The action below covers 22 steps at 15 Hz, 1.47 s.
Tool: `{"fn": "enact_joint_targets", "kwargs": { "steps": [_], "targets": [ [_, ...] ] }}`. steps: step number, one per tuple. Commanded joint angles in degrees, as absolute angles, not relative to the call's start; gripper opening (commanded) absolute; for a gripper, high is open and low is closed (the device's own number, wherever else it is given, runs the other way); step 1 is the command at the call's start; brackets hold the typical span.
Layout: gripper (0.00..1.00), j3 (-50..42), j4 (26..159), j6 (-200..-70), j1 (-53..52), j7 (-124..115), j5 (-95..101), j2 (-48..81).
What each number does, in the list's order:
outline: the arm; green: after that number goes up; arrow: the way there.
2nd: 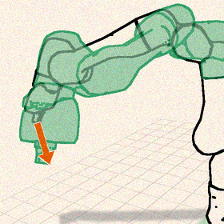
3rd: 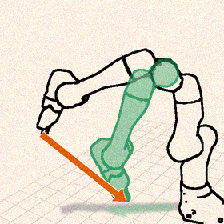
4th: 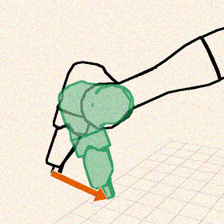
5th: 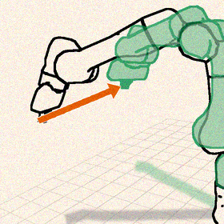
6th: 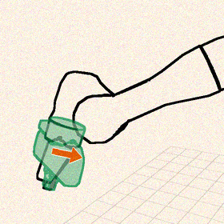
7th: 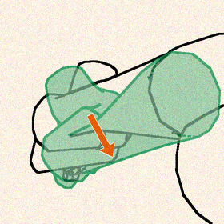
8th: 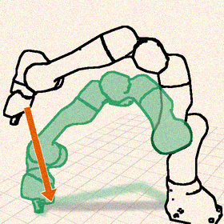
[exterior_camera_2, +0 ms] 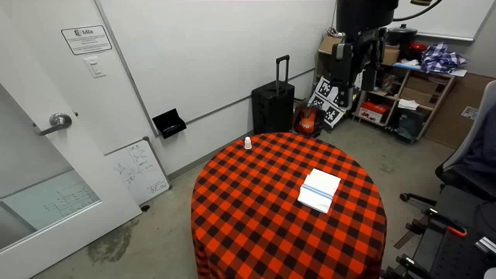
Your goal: Fold the towel on the table
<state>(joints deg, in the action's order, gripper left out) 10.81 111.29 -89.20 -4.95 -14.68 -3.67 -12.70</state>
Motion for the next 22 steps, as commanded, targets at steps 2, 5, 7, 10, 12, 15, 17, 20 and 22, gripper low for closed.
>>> {"fn": "enact_joint_targets", "kwargs": {
  "steps": [2, 5, 7, 10, 12, 15, 17, 20, 22],
  "targets": [
    [1.0, 10.3, 111.7, -90.1, -5.5, -15.0, -3.4, -12.7],
    [1.0, 10.1, 113.2, -92.1, -5.4, -15.1, -3.3, -12.6],
    [1.0, 9.8, 115.0, -95.0, -5.2, -15.0, -3.8, -12.7],
    [1.0, 9.3, 118.3, -101.3, -5.0, -15.6, -4.4, -12.4],
    [1.0, 8.9, 120.1, -104.0, -4.9, -15.6, -4.5, -11.6],
    [1.0, 8.4, 122.5, -106.9, -4.7, -16.4, -4.3, -10.1],
    [1.0, 8.2, 124.0, -108.1, -4.4, -17.8, -3.6, -8.7],
    [1.0, 7.8, 126.4, -111.3, -4.3, -19.7, -3.7, -6.5],
    [1.0, 7.5, 128.2, -115.1, -4.3, -21.5, -3.6, -4.9]
  ]
}}
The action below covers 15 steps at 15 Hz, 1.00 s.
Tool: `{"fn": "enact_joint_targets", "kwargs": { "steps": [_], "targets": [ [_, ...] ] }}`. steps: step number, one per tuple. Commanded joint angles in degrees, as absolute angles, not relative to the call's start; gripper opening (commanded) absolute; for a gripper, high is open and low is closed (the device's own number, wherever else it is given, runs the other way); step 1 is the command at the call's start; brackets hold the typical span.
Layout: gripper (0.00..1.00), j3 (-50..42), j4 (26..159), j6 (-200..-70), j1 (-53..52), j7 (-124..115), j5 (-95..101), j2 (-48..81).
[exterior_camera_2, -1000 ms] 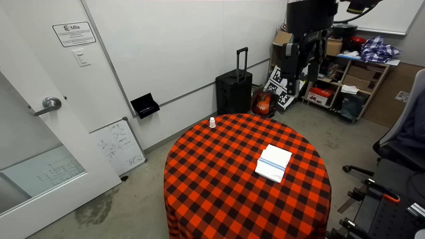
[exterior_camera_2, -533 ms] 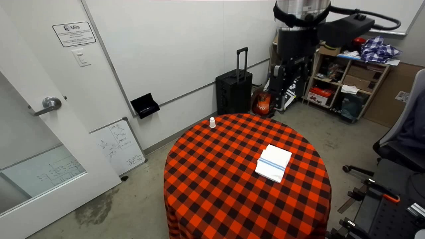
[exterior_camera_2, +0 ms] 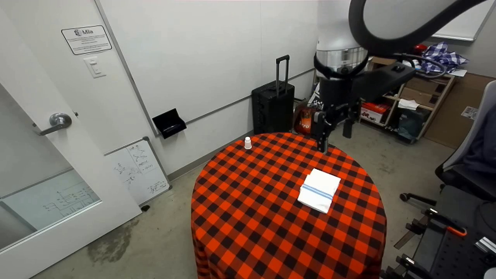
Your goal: Fold the towel on the table
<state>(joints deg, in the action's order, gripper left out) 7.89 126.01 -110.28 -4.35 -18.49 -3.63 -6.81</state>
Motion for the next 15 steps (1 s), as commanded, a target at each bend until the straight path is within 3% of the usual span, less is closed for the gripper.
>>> {"fn": "enact_joint_targets", "kwargs": {
  "steps": [1, 8, 15],
  "targets": [
    [1.0, 7.4, 129.2, -117.4, -4.3, -22.7, -3.3, -3.9],
    [1.0, 5.7, 131.8, -133.2, -4.9, -28.4, 4.7, 9.2],
    [1.0, -2.1, 120.8, -135.9, -10.5, -36.6, 20.5, 28.1]
  ]
}}
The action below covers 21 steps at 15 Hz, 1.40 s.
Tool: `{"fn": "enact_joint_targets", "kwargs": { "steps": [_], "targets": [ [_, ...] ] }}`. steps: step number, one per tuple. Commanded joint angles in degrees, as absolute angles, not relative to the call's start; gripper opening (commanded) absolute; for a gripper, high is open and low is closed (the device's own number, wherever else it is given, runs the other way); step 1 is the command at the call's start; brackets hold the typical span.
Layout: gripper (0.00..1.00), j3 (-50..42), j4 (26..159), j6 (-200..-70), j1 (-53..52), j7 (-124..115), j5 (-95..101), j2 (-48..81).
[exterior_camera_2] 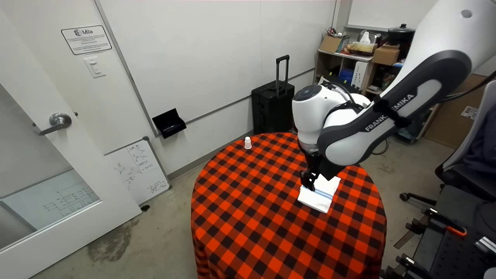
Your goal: Fold the towel on the table
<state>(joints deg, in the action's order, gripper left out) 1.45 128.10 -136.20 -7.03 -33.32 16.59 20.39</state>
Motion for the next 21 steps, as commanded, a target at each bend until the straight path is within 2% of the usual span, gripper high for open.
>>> {"fn": "enact_joint_targets", "kwargs": {
  "steps": [1, 12, 21],
  "targets": [
    [1.0, -3.1, 118.5, -135.8, -11.4, -37.8, 20.9, 30.4],
    [1.0, -6.3, 95.1, -135.5, -13.3, -44.1, 9.9, 54.5],
    [1.0, -12.4, 79.6, -133.9, -15.1, -54.3, 9.2, 70.5]
  ]
}}
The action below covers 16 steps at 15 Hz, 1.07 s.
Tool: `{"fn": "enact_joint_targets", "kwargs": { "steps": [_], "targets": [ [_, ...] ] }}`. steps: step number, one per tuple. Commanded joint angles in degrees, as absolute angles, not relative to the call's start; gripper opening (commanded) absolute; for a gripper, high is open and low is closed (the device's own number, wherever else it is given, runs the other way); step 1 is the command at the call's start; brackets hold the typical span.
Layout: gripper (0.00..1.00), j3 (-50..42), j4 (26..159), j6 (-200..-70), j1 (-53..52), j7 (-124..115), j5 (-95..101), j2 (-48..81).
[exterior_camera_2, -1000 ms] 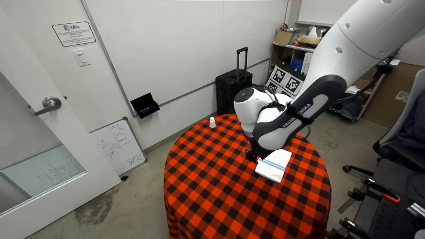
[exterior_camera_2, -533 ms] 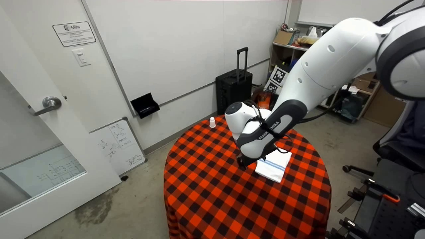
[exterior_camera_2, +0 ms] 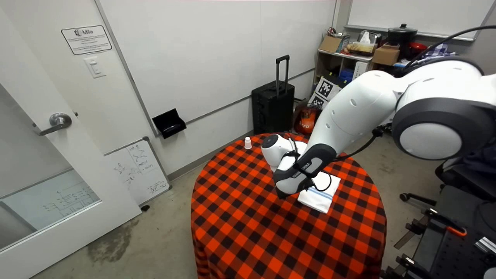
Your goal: Fold the towel on the table
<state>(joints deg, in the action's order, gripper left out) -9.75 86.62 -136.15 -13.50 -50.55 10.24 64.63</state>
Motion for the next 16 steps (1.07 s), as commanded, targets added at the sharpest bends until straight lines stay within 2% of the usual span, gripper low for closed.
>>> {"fn": "enact_joint_targets", "kwargs": {
  "steps": [1, 9, 10, 11, 12, 13, 16],
  "targets": [
    [1.0, -12.9, 78.4, -133.3, -15.3, -55.7, 9.2, 71.7],
    [1.0, -14.2, 70.4, -126.9, -14.2, -62.8, 9.5, 78.0],
    [0.97, -14.1, 69.7, -126.2, -14.0, -63.2, 9.6, 78.4],
    [0.91, -14.0, 69.1, -125.6, -13.9, -63.6, 9.6, 78.7],
    [0.73, -13.9, 68.5, -124.9, -13.8, -63.5, 9.7, 79.0],
    [0.7, -13.8, 68.1, -124.3, -13.8, -63.6, 9.8, 79.2],
    [0.47, -13.7, 67.0, -123.0, -13.7, -63.9, 10.0, 79.5]
  ]
}}
